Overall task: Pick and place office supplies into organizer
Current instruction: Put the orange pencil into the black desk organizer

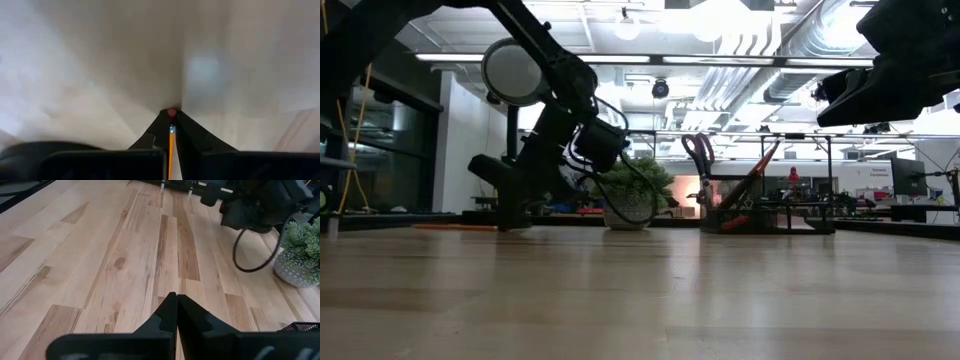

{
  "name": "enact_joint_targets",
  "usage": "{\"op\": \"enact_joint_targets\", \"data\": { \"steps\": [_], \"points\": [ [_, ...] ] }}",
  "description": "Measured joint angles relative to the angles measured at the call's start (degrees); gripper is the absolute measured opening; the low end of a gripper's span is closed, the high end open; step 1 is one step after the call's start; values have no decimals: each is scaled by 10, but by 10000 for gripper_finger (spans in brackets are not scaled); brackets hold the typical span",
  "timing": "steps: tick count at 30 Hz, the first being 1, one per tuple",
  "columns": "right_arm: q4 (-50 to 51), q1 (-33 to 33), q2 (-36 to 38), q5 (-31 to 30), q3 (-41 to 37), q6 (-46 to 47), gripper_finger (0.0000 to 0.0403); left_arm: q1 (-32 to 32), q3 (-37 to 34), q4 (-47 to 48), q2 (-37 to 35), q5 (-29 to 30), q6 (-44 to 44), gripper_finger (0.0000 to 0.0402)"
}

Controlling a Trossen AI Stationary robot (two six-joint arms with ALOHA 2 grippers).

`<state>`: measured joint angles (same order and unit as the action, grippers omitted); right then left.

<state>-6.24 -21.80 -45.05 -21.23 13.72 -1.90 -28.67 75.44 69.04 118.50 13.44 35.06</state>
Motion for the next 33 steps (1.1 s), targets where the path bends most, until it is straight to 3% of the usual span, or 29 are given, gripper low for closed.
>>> {"op": "enact_joint_targets", "data": {
  "steps": [7, 13, 25, 33],
  "points": [
    [0, 0, 0, 0, 0, 1, 0, 61, 11, 21, -3, -8, 5, 0],
    [0, 0, 0, 0, 0, 1, 0, 115, 65, 70, -3, -2, -2, 0],
    [31, 0, 0, 0, 0, 6, 0, 214, 290, 156, -5, 0, -19, 0],
    [31, 0, 0, 5, 0, 10, 0, 264, 459, 91, -6, 21, 46, 0]
  ]
}}
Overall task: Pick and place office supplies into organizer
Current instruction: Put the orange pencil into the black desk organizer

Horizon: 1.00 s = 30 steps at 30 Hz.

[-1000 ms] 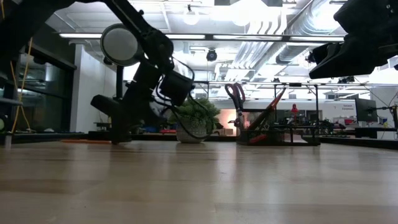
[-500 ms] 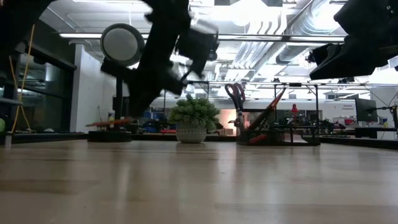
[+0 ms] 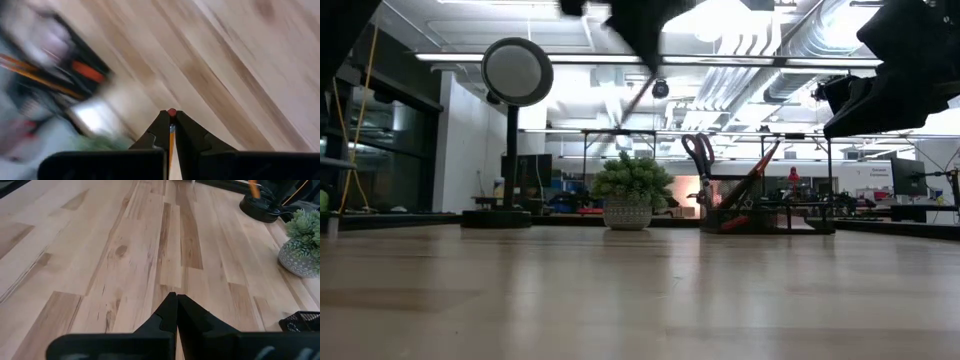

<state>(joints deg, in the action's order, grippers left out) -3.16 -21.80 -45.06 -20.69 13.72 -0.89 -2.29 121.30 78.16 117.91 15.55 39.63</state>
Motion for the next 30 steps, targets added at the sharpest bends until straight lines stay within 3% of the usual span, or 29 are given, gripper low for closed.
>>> {"op": "enact_joint_targets", "data": {
  "steps": [5, 11, 18, 24, 30],
  "points": [
    [0, 0, 0, 0, 0, 0, 0, 1, 59, -127, -1, 5, 64, 0],
    [1, 0, 0, 5, 0, 2, 0, -31, 66, -261, -1, -1, 108, 0],
    [6, 0, 0, 17, 0, 7, 0, -95, 65, -345, 25, -31, 78, 0],
    [4, 0, 0, 18, 0, 7, 0, -144, 65, -408, 44, -111, 42, 0],
    [4, 0, 0, 18, 0, 6, 0, -176, 64, -442, 61, -146, -11, 0]
  ]
}}
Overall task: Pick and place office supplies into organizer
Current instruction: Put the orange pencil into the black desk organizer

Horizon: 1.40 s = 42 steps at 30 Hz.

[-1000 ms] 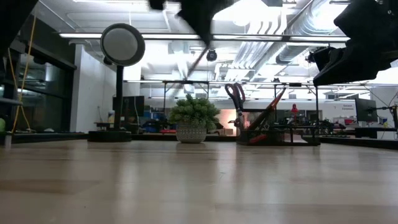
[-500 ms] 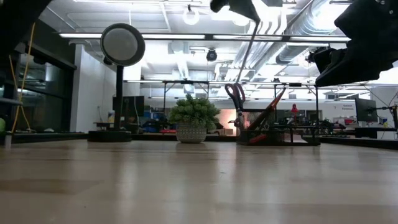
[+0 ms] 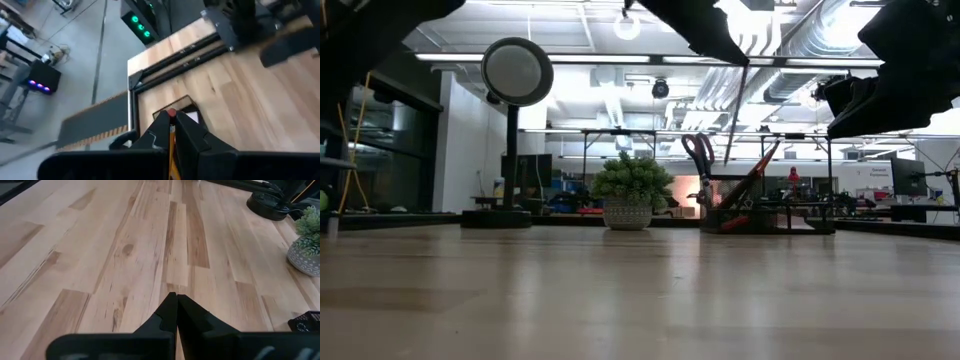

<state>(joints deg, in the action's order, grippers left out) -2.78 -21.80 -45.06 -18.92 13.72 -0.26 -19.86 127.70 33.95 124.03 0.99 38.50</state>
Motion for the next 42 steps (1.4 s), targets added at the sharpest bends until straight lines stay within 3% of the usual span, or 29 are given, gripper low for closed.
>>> {"op": "enact_joint_targets", "data": {
  "steps": [8, 42],
  "points": [
    [0, 0, 0, 1, 0, 0, 0, -29, 1, -27, 30, -11, -88, 0],
    [-10, 0, 0, 0, 0, -2, 0, -75, 1, -51, 100, -40, -150, 0]
  ]
}}
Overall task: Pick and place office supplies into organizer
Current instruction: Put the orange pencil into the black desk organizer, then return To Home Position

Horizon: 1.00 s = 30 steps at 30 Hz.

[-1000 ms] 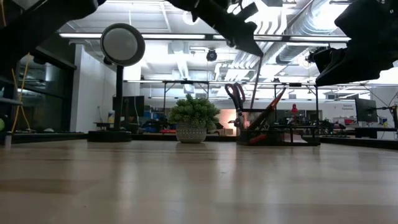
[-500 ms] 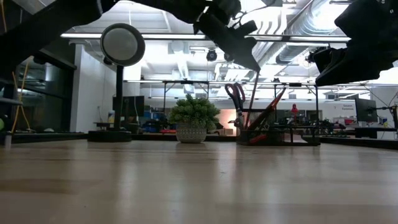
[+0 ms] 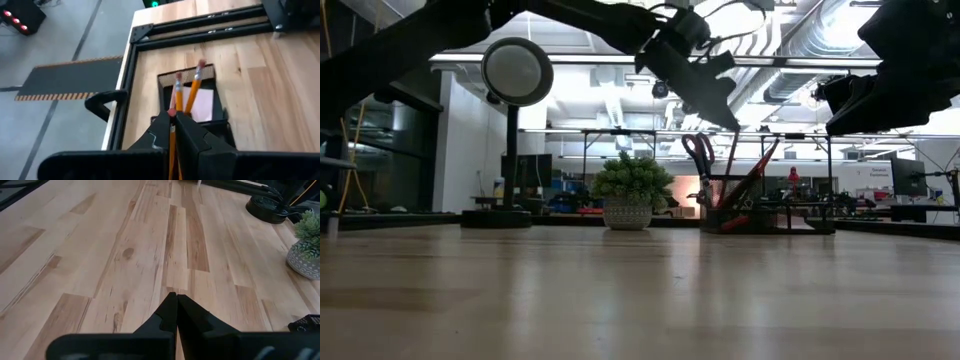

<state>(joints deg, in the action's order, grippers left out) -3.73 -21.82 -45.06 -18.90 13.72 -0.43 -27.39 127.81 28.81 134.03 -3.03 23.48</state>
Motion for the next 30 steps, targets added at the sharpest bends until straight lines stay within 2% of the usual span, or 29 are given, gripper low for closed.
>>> {"op": "enact_joint_targets", "data": {
  "steps": [6, 11, 24, 30],
  "points": [
    [0, 0, 0, 0, 0, 0, 0, 0, 0, -4, 9, 2, 2, 2],
    [0, 0, 0, 0, 0, 0, 0, 0, 0, -12, 9, 7, 5, 20],
    [0, 0, 0, 2, 0, 0, 0, 0, 0, -20, 9, 11, 2, 150],
    [7, 0, 0, 2, 0, 0, 0, 3, 0, -2, -1, 1, 2, 182]
  ]
}}
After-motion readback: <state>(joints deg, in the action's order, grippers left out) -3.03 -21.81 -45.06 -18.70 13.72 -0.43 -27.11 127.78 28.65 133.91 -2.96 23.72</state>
